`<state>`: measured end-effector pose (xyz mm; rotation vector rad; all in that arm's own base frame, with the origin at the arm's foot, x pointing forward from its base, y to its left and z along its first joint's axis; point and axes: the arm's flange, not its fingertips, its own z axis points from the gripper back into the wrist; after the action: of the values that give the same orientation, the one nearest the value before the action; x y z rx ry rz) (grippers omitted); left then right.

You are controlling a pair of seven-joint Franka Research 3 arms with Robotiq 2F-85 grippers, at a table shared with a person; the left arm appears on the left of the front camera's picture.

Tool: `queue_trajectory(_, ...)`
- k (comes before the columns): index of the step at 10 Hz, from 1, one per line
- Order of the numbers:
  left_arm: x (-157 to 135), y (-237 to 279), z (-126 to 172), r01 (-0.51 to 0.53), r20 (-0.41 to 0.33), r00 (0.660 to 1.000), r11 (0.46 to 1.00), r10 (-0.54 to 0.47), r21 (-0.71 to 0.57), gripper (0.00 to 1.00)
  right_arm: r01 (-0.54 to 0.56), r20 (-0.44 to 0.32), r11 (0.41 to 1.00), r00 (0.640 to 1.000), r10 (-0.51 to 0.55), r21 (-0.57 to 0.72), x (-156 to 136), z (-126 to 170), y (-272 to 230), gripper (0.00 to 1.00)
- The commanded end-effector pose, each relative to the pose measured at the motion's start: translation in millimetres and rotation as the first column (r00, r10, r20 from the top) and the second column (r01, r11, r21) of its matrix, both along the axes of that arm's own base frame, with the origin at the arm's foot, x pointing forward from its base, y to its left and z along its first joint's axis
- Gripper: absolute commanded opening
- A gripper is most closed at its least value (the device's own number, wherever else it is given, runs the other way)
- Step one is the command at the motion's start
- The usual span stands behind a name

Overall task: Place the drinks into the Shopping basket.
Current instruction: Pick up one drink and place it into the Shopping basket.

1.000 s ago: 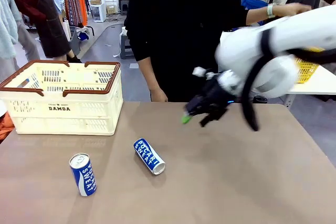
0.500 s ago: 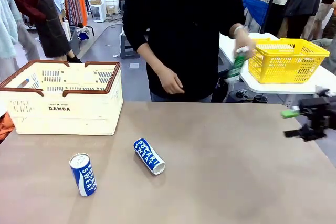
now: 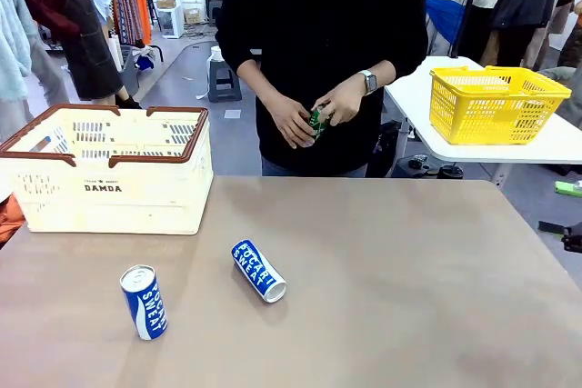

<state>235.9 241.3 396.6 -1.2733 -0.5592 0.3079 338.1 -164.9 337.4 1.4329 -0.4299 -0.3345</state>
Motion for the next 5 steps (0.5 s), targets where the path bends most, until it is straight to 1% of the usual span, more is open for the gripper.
queue_trajectory(1,0.2,-0.9,1.6,-0.004,0.032,0.999,1.000,0.004,-0.011,1.00,-0.042,-0.027,0.999,0.999,0.042,-0.014,7.2,6.4,6.5,1.00)
queue_trajectory(5,0.2,-0.9,1.6,-0.004,0.032,0.999,1.000,0.004,-0.011,1.00,-0.042,-0.027,0.999,0.999,0.042,-0.014,7.2,6.4,6.5,1.00)
